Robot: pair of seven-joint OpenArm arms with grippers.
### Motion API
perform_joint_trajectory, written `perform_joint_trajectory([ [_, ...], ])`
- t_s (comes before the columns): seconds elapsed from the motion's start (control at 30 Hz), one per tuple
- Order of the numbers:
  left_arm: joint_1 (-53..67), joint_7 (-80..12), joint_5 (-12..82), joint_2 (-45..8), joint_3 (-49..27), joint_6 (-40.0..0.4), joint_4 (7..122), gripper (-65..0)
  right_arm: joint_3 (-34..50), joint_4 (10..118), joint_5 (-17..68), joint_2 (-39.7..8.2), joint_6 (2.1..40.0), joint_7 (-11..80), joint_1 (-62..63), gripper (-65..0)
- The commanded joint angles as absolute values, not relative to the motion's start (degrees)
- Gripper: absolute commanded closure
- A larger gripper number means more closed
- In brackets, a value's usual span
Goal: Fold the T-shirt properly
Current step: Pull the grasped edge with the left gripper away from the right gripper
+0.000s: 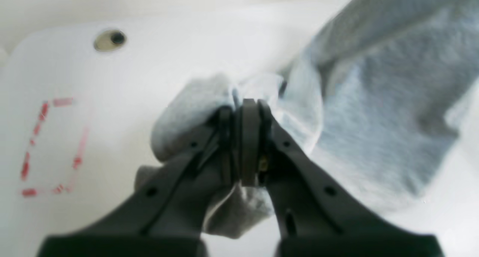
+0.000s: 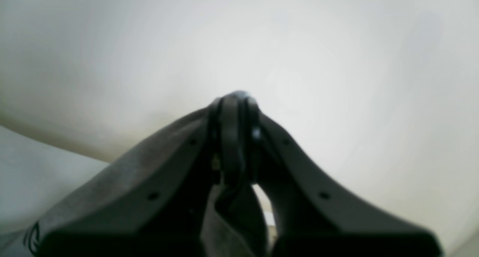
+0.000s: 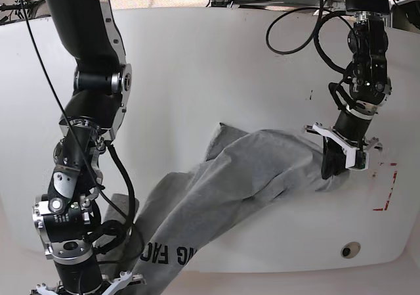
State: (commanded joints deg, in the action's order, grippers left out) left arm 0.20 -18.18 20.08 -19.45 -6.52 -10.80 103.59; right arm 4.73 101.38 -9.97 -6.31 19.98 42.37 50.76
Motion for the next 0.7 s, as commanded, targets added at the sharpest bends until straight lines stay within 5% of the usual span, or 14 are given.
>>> perform_joint_trajectory([
  [0.5,-11.0,-26.0,21.5,-21.1,-13.3,-13.7,104.4,0.0,7.8,96.2,-9.1,-8.9,19.8,43.1,52.5,-0.1],
  [0.7,-8.1,-28.0,22.5,-21.0,-11.8,-12.5,103.9,0.0,12.5,97.6,-6.9,-7.1,19.9,43.0,41.9,-0.2],
])
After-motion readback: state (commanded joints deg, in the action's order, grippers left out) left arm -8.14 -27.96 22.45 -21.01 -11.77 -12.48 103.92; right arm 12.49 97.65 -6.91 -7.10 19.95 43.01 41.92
